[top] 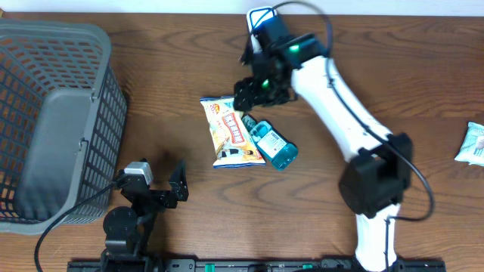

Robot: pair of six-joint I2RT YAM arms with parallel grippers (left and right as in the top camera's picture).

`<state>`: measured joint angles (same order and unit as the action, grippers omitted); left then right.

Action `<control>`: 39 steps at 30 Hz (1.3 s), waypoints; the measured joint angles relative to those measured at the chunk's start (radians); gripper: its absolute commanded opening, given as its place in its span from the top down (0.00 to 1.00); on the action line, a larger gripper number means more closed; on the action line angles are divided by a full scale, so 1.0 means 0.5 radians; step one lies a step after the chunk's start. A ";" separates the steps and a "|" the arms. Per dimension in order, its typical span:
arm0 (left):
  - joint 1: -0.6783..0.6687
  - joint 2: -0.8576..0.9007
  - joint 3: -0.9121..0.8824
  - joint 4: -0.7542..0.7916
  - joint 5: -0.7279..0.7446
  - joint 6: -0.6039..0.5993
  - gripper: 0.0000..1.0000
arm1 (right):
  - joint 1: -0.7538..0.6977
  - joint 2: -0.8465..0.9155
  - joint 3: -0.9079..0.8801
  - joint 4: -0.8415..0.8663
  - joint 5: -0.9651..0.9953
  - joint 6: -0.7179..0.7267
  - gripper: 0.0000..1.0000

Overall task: Scan the item barcode
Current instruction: 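Reach the right gripper to the snack bag and grasp it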

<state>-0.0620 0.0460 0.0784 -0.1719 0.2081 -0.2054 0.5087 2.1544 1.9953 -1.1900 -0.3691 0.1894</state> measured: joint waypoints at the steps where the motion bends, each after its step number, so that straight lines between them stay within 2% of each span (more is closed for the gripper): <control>1: 0.000 0.000 0.000 0.000 0.000 0.000 0.02 | 0.011 0.034 0.000 -0.003 0.000 -0.001 0.29; 6: 0.000 0.000 0.000 0.000 0.000 0.000 0.02 | 0.092 0.169 -0.001 -0.024 0.028 -0.001 0.28; 7: 0.000 0.000 0.000 0.000 0.000 -0.001 0.02 | 0.108 0.170 -0.001 -0.024 0.063 0.000 0.31; 9: 0.000 0.000 0.000 0.000 0.000 0.000 0.02 | 0.148 0.170 -0.001 -0.021 0.160 0.026 0.43; 13: 0.000 0.000 0.000 0.000 0.000 -0.001 0.02 | 0.261 0.231 -0.001 -0.024 0.340 0.083 0.48; 14: 0.000 0.000 0.000 0.000 0.000 0.000 0.02 | 0.303 0.278 -0.001 -0.016 0.375 0.085 0.55; 15: 0.000 0.000 0.000 0.000 0.000 0.000 0.02 | 0.315 0.291 -0.001 -0.009 0.391 0.093 0.72; 17: 0.000 0.000 0.000 0.000 0.000 0.000 0.02 | 0.364 0.340 -0.001 0.021 0.457 0.105 0.99; 22: 0.000 0.000 0.000 0.000 0.000 0.000 0.02 | 0.400 0.358 0.000 0.018 0.485 0.195 0.98; 28: 0.000 0.000 0.000 0.000 0.000 0.000 0.02 | 0.348 0.295 0.002 -0.195 0.448 0.359 0.98; 31: 0.000 0.000 0.000 0.000 0.000 0.000 0.02 | 0.256 0.136 0.002 -0.305 0.377 0.499 0.98; 33: 0.000 0.000 0.000 0.000 0.000 -0.001 0.02 | 0.083 -0.166 0.013 -0.416 0.358 0.629 0.99; 37: 0.000 0.000 0.000 0.000 0.000 0.000 0.02 | -0.184 -0.531 0.070 -0.480 0.414 0.833 0.98; 38: 0.000 0.000 0.000 0.000 0.000 0.000 0.02 | -0.242 -0.598 0.085 -0.513 0.439 0.875 0.89; 39: 0.000 0.000 0.000 0.000 0.000 0.000 0.02 | -0.260 -0.620 0.090 -0.533 0.450 0.880 0.71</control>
<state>-0.0620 0.0460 0.0784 -0.1719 0.2081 -0.2054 0.3786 1.8446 2.0403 -1.4563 -0.1440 0.6296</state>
